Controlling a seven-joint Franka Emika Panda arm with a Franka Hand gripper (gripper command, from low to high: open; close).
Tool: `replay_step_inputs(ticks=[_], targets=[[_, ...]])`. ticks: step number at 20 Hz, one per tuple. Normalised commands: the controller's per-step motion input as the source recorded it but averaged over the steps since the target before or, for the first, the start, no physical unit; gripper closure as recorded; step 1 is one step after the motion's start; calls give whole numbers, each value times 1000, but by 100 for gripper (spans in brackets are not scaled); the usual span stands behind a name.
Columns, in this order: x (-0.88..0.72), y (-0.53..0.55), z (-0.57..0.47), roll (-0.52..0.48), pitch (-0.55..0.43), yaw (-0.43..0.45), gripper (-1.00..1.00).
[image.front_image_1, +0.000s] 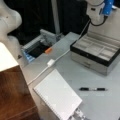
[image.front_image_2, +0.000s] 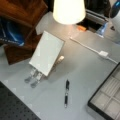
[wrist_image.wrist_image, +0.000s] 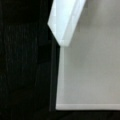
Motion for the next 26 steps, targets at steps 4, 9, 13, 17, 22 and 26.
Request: replay_step_inputs(ticks=[4, 9, 13, 17, 22, 26], targets=[[-559, -403, 67, -397, -35, 19, -100], [-585, -252, -63, -305, -102, -60, -100], [-526, -307, -201, -400, -141, -63, -100], [-497, -345, -247, -597, -136, -20, -100], [-434, -214, -219, -576, -103, 10, -100], [-395, -213, -221, -401, -44, -8, -100]])
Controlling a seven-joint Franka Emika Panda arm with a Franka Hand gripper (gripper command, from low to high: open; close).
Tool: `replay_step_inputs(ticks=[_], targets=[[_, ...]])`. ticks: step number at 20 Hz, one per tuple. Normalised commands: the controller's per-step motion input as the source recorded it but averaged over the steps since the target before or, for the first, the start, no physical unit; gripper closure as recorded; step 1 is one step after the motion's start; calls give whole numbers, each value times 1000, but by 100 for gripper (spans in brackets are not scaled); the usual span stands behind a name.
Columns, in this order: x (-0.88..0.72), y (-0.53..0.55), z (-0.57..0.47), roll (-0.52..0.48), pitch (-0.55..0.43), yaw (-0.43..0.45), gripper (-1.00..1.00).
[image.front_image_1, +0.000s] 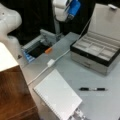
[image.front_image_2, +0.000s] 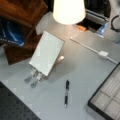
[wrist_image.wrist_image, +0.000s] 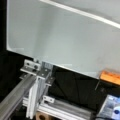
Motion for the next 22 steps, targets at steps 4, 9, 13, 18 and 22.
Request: replay_step_inputs(ticks=[4, 9, 13, 18, 22], targets=[[-290, -276, -176, -299, -33, -48, -100], [-220, -377, -192, -234, -44, -93, -100], [-219, -476, -186, 8, -91, -219, -100], [-278, -473, -256, 40, -145, -253, -100], [-341, -289, -295, -29, -183, -277, -100]])
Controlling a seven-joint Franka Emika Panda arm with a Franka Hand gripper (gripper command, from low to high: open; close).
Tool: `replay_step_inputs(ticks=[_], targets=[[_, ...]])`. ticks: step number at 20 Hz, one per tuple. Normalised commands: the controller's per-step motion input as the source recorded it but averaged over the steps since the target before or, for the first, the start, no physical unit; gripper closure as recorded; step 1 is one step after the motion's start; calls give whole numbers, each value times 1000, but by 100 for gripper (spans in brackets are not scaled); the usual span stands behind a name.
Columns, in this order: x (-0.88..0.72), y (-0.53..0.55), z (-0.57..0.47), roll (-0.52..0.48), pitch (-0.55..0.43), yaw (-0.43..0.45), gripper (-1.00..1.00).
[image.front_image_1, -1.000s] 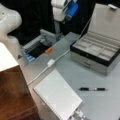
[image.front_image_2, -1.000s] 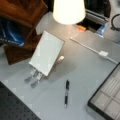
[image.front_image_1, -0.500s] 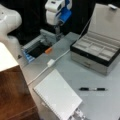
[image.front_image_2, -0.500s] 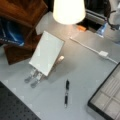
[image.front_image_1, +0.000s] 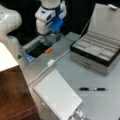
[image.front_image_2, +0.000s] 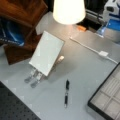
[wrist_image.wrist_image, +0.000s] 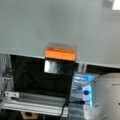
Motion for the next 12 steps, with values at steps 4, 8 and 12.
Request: replay_step_inputs(ticks=[4, 8, 12], targets=[[-361, -87, -236, -127, -180, -275, -100], [-305, 43, -174, -117, -226, -203, -100], [-274, 85, -193, -97, -277, -122, 100]])
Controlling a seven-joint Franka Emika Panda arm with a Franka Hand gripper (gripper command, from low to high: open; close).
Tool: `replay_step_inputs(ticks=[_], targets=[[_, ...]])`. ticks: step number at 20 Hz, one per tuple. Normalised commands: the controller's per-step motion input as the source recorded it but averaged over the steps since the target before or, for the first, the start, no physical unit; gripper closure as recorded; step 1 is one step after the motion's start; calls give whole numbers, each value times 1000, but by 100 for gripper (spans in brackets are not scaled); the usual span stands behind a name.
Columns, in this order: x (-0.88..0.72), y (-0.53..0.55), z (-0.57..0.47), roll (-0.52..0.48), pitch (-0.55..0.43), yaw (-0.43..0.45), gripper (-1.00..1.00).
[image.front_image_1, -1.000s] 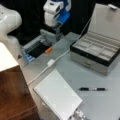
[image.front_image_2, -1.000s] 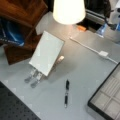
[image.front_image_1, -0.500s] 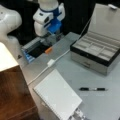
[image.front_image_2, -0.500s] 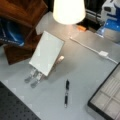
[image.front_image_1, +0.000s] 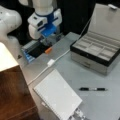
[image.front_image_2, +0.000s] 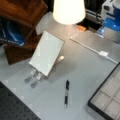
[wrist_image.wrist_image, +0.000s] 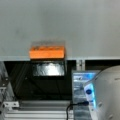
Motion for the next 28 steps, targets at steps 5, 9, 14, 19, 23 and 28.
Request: replay_step_inputs(ticks=[5, 9, 14, 19, 23, 28], targets=[[-295, 33, -223, -69, -298, -53, 100], [-308, -33, -269, -5, -323, -14, 100], [-343, -11, -351, 1, -331, 79, 100], [-335, 90, -344, 46, -346, 105, 100], [-342, 55, -386, 85, -349, 81, 100], [-379, -41, -464, 107, -338, 49, 100]])
